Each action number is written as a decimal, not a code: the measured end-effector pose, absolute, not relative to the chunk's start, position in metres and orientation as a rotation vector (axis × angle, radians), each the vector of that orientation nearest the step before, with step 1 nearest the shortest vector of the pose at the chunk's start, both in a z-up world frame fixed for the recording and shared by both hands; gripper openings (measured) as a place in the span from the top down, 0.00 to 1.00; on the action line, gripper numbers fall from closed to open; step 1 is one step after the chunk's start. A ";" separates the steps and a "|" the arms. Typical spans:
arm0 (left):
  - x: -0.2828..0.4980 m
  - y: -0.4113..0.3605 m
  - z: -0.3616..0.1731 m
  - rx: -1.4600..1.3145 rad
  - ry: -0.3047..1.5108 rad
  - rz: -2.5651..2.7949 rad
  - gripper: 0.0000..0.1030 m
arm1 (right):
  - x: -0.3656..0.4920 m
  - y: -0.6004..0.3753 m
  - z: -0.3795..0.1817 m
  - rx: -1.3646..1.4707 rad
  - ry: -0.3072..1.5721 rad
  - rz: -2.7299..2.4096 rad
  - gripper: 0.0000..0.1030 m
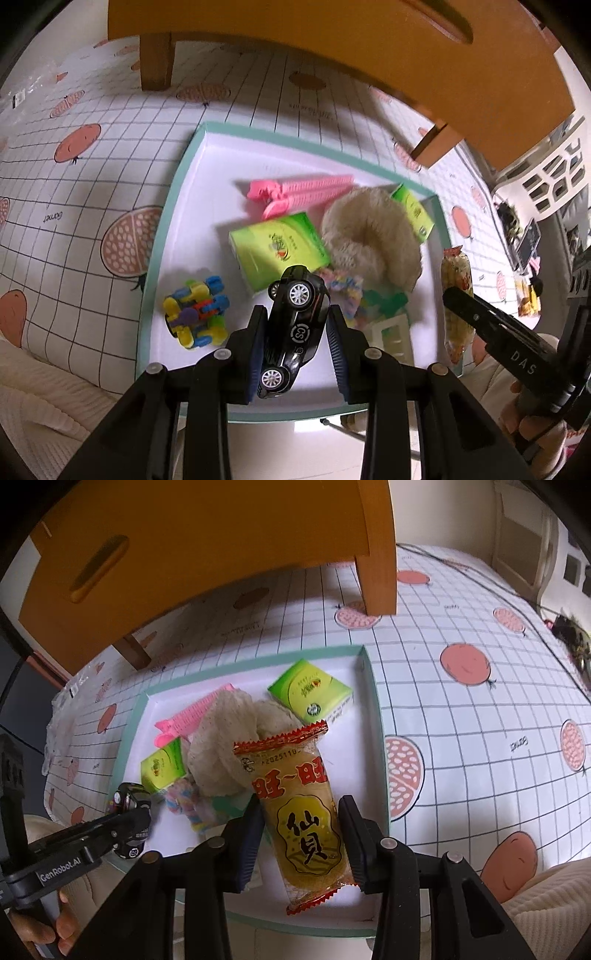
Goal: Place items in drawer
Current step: 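Carry car and packet into the open drawer and open both grippers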
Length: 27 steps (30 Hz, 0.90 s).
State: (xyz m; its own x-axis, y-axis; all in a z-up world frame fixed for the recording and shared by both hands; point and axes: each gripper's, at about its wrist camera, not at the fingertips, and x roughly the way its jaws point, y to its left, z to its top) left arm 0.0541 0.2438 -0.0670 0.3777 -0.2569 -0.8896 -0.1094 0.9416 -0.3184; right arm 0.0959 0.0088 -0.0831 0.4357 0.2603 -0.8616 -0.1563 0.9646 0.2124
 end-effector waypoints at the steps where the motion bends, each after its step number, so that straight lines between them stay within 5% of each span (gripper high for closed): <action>1: 0.054 0.244 -0.066 -0.353 1.179 -0.097 0.67 | 0.095 0.008 -0.081 0.107 1.081 0.260 0.58; 10: 0.052 0.245 -0.039 -0.355 1.075 -0.090 0.67 | 0.090 0.004 -0.060 0.130 1.018 0.262 0.58; 27: 0.069 0.260 0.145 -0.312 0.647 -0.178 0.67 | 0.075 0.033 0.098 0.096 0.679 0.380 0.58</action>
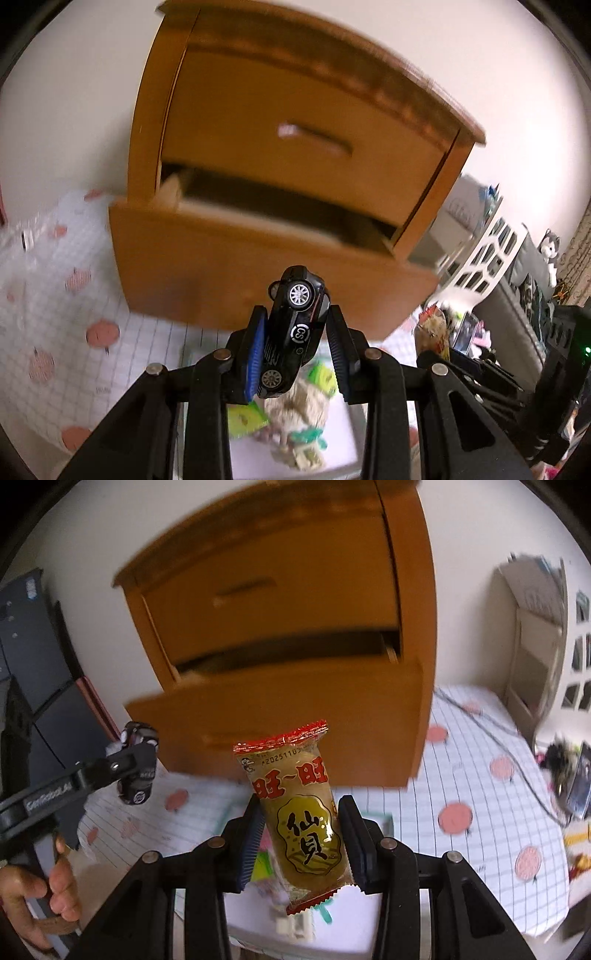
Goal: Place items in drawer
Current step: 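Carry car and packet into the open drawer and open both grippers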
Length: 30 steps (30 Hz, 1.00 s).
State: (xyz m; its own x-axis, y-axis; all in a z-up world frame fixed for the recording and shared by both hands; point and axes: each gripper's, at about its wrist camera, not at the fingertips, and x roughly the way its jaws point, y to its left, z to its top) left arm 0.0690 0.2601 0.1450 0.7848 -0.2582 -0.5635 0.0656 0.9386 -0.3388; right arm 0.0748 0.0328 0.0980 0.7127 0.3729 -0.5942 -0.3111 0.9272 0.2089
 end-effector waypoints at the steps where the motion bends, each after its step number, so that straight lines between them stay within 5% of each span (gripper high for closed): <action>1: 0.072 0.260 0.151 -0.311 0.637 -0.178 0.67 | 0.074 0.034 0.105 0.093 0.663 0.387 0.58; 14: 0.112 0.262 0.215 -0.248 0.539 -0.170 0.67 | 0.097 0.051 0.181 0.065 0.549 0.439 0.58; 30: 0.167 0.264 0.223 -0.224 0.570 -0.128 0.67 | 0.153 0.057 0.216 -0.038 0.537 0.388 0.58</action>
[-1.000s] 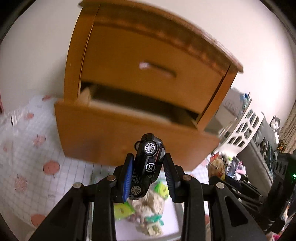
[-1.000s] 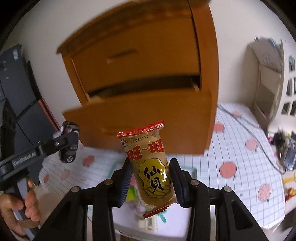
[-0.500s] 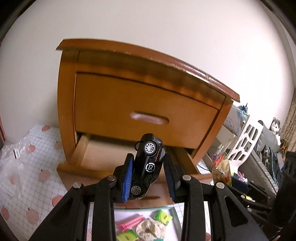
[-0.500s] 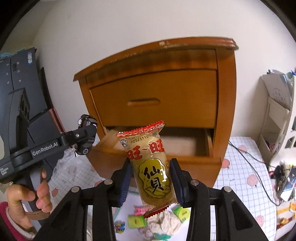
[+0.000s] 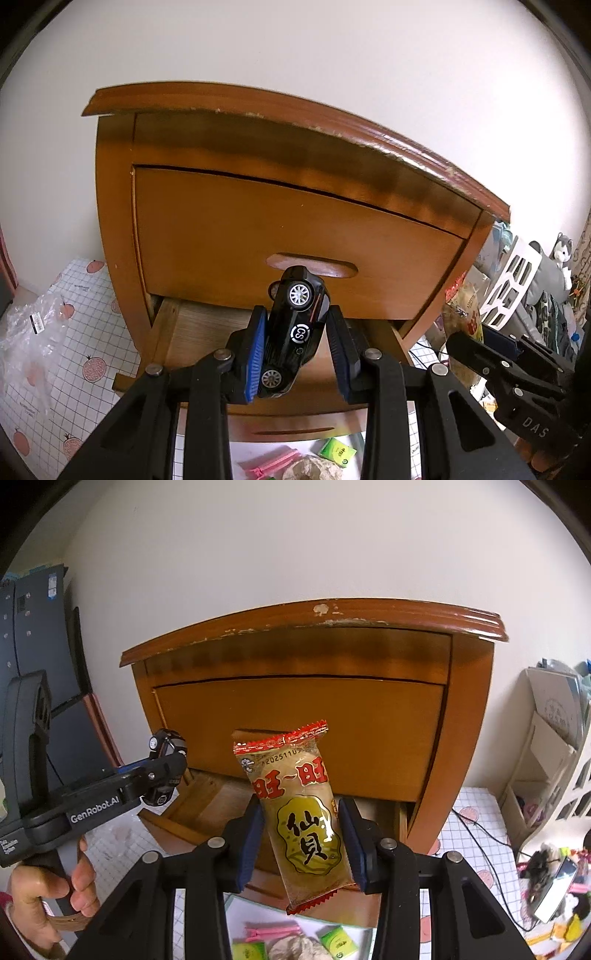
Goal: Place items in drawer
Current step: 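Carry car and packet into the open drawer and open both grippers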
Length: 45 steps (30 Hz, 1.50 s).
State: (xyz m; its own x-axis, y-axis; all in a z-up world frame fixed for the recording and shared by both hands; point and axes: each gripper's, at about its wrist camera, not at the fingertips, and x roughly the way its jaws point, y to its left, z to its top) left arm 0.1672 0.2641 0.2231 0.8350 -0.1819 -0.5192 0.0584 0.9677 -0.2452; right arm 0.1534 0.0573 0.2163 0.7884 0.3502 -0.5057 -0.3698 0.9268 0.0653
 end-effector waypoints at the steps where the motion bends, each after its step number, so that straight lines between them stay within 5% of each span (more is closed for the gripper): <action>1: 0.167 0.267 0.221 -0.225 0.574 -0.124 0.67 | 0.157 0.058 0.216 -0.043 0.541 0.385 0.58; 32: 0.221 0.271 0.167 -0.231 0.766 -0.031 0.67 | 0.232 0.087 0.166 -0.169 0.710 0.318 0.57; 41: 0.219 0.269 0.170 -0.225 0.772 -0.033 0.65 | 0.234 0.086 0.166 -0.160 0.727 0.315 0.43; 45: 0.216 0.269 0.170 -0.222 0.769 -0.027 0.48 | 0.234 0.084 0.164 -0.162 0.728 0.310 0.43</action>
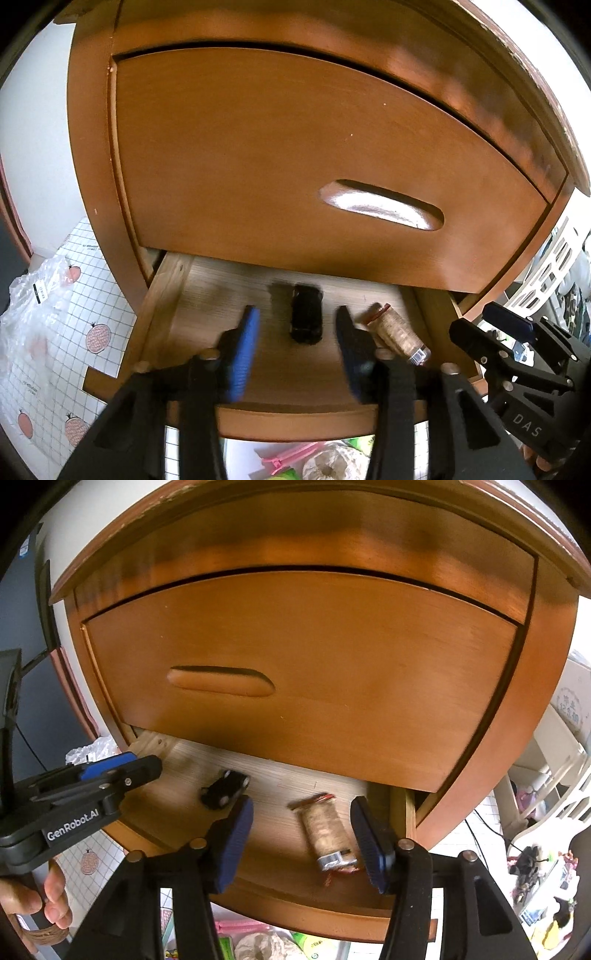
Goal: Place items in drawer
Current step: 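Carry car and packet into the open drawer and open both grippers, then withdraw both grippers from the drawer back over the tray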
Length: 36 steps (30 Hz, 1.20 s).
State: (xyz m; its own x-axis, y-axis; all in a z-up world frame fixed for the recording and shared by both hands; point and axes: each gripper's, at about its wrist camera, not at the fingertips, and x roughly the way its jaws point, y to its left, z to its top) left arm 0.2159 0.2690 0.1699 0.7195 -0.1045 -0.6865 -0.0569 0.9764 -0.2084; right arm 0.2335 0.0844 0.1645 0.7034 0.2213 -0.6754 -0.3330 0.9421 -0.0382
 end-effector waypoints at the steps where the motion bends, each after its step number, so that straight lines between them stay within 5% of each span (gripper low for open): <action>1: 0.214 0.269 0.171 -0.221 0.765 -0.025 0.45 | 0.233 0.084 0.165 -0.162 0.729 0.309 0.43; 18: 0.202 0.283 0.168 -0.225 0.728 0.046 0.14 | 0.227 0.077 0.159 -0.147 0.722 0.284 0.00; 25: 0.197 0.292 0.166 -0.231 0.678 0.081 0.00 | 0.227 0.072 0.157 -0.139 0.718 0.273 0.00; 36: 0.184 0.289 0.170 -0.220 0.615 0.078 0.00 | 0.222 0.067 0.157 -0.143 0.714 0.272 0.00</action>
State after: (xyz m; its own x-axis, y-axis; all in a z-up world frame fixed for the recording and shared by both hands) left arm 0.1839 0.2891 0.1697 0.8146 0.0072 -0.5800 -0.1380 0.9736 -0.1817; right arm 0.2223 0.0674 0.1567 0.7227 0.1967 -0.6626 -0.2935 0.9553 -0.0365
